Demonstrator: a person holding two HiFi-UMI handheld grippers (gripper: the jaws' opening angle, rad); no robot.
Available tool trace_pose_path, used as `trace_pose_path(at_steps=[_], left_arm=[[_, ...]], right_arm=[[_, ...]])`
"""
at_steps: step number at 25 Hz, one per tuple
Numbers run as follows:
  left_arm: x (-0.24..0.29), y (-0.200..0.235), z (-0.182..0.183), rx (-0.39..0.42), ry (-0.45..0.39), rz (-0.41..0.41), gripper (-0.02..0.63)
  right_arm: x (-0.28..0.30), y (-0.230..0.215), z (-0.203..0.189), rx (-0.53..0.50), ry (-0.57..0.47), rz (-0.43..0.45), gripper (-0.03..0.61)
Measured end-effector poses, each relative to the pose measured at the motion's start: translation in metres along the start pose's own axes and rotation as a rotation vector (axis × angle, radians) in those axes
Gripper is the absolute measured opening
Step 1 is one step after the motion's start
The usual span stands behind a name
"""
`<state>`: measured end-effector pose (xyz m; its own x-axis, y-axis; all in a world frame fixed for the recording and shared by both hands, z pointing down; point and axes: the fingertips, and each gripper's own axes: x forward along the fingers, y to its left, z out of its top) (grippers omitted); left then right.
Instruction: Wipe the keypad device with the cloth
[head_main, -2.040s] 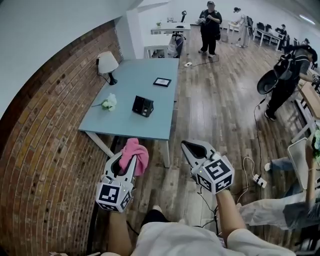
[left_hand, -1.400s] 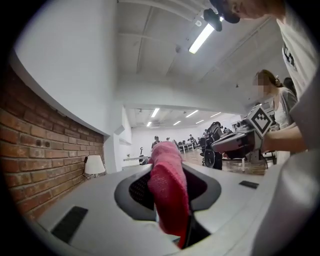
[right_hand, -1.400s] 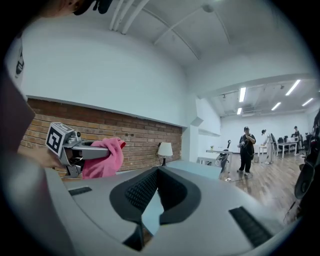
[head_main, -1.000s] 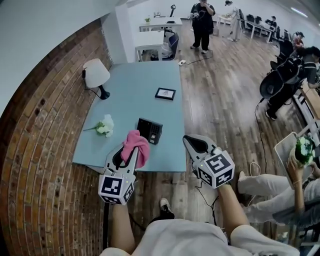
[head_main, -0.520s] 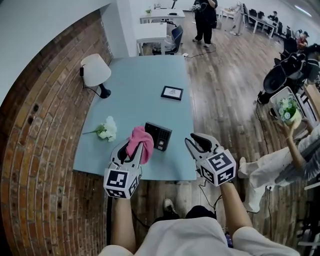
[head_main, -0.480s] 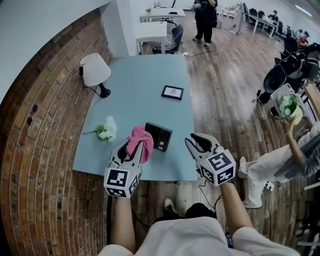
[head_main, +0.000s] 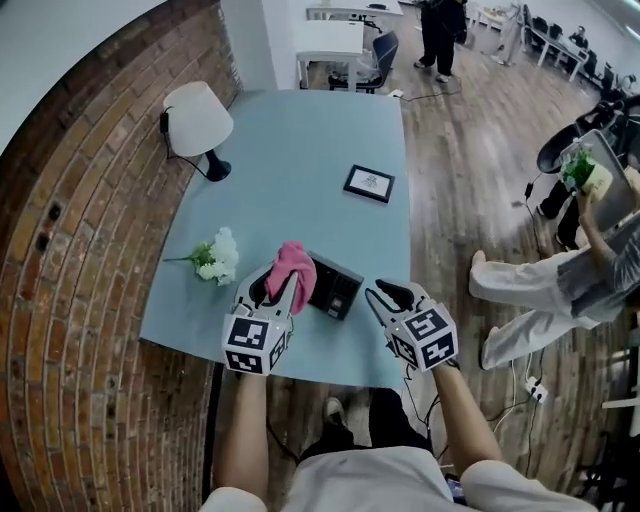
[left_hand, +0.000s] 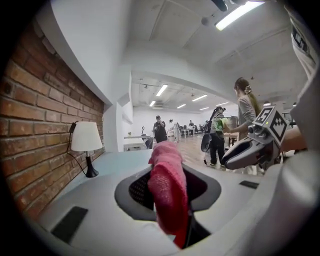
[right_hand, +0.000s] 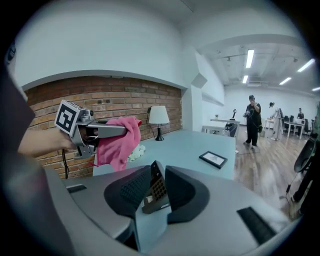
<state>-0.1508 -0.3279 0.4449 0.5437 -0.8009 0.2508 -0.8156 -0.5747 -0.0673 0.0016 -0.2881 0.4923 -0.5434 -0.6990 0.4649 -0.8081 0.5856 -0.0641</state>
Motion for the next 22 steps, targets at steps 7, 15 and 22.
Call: trace_pose_path(at_steps=[7, 15, 22], left_arm=[[0.053, 0.017, -0.051, -0.077, 0.097, 0.021, 0.133], [0.088, 0.021, -0.095, -0.142, 0.167, 0.021, 0.135], [0.104, 0.012, -0.124, -0.092, 0.239, 0.027, 0.149]], right_arm=[[0.073, -0.015, -0.038, -0.041, 0.140, 0.107, 0.117], [0.104, -0.018, -0.065, -0.086, 0.221, 0.187, 0.115], [0.107, -0.017, -0.066, -0.122, 0.215, 0.240, 0.118]])
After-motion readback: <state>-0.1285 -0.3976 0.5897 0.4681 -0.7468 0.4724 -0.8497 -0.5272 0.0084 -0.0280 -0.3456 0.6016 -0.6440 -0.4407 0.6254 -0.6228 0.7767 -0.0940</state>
